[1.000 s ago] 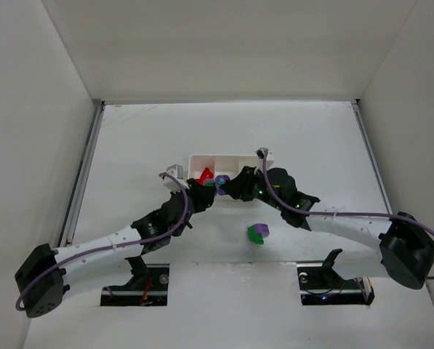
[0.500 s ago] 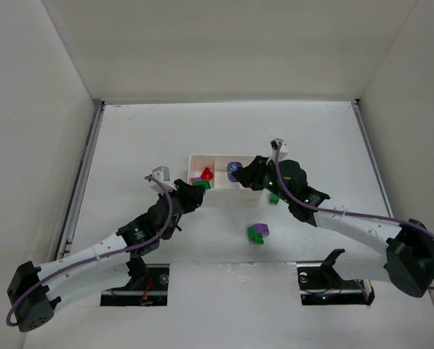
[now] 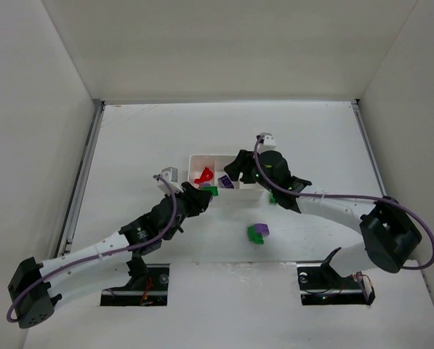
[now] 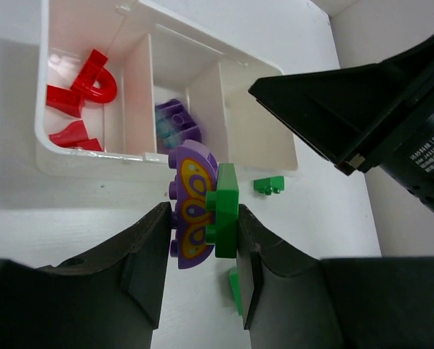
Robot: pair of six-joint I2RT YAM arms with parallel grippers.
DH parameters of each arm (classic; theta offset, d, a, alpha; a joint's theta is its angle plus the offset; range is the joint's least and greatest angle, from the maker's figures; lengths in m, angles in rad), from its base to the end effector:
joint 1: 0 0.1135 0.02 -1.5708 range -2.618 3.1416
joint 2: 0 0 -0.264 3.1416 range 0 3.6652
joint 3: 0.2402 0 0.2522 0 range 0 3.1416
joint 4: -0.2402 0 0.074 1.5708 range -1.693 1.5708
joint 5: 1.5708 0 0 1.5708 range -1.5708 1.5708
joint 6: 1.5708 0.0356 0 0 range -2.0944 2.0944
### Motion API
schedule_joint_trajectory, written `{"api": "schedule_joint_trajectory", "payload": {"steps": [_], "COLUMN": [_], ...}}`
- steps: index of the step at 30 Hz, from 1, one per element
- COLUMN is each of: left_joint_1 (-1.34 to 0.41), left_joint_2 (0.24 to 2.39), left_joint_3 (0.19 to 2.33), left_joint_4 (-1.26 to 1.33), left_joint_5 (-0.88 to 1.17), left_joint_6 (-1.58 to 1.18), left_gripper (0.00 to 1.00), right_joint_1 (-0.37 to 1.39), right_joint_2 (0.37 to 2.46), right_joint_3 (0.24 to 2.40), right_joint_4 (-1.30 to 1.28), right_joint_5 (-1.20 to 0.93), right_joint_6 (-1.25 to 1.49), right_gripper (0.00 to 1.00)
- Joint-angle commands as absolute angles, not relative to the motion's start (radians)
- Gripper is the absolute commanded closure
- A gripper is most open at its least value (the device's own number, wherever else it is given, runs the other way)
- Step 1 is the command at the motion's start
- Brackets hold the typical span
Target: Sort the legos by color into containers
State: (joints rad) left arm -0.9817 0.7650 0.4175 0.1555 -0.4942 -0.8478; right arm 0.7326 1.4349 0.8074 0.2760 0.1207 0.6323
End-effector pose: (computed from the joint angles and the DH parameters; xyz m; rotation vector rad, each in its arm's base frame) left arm 0.1161 -0.1434 0.2492 -0.2515 1.8103 -0.8935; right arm 0.2411 0.2111 0.2422 -0.0160 2.0029 0.7876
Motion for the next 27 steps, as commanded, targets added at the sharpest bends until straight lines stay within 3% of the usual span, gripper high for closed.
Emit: {"api": "schedule_joint_trajectory", "payload": {"steps": [1, 4, 9, 13, 16, 19, 21, 27], "left_joint_1": [-0.966, -0.911, -0.759, -0.645, -0.617, -0.633, -0.643, -0.651], "left_joint_2": [0.752, 0.739, 0.739, 0.749, 0.776, 0.787, 0.793, 0.808], "left_joint_3": [0.475, 0.511, 0.549, 0.548, 0.555, 0.566, 0.571, 0.578], "left_joint_4": [0.18, 0.118, -0.014, -0.067, -0.074, -0.092, -0.104, -0.126], "left_joint_5": [-0.404, -0.28, -0.043, 0.135, 0.256, 0.293, 0.308, 0.409], "left_joint_6": [-0.851, -0.871, -0.939, -0.983, -0.986, -0.983, -0.983, -0.982], "left_gripper": [0.84, 0.84, 0.84, 0.84, 0.84, 0.84, 0.84, 0.84], "right_joint_1": [0.734, 0.758, 0.886, 1.01, 1.096, 1.145, 1.148, 1.153], "right_joint_2": [1.398, 1.31, 1.126, 1.0, 0.991, 1.031, 1.066, 1.144], "right_joint_3": [0.832, 0.786, 0.654, 0.583, 0.603, 0.638, 0.661, 0.726], "right_joint_4": [0.307, 0.287, 0.27, 0.252, 0.227, 0.192, 0.167, 0.086], "right_joint_5": [0.146, 0.14, 0.156, 0.146, 0.124, 0.127, 0.124, 0.121], "right_joint_6": [0.592, 0.536, 0.425, 0.327, 0.276, 0.209, 0.189, 0.137], "right_gripper": [0.29, 0.32, 0.52, 0.57, 0.52, 0.34, 0.27, 0.24]}}
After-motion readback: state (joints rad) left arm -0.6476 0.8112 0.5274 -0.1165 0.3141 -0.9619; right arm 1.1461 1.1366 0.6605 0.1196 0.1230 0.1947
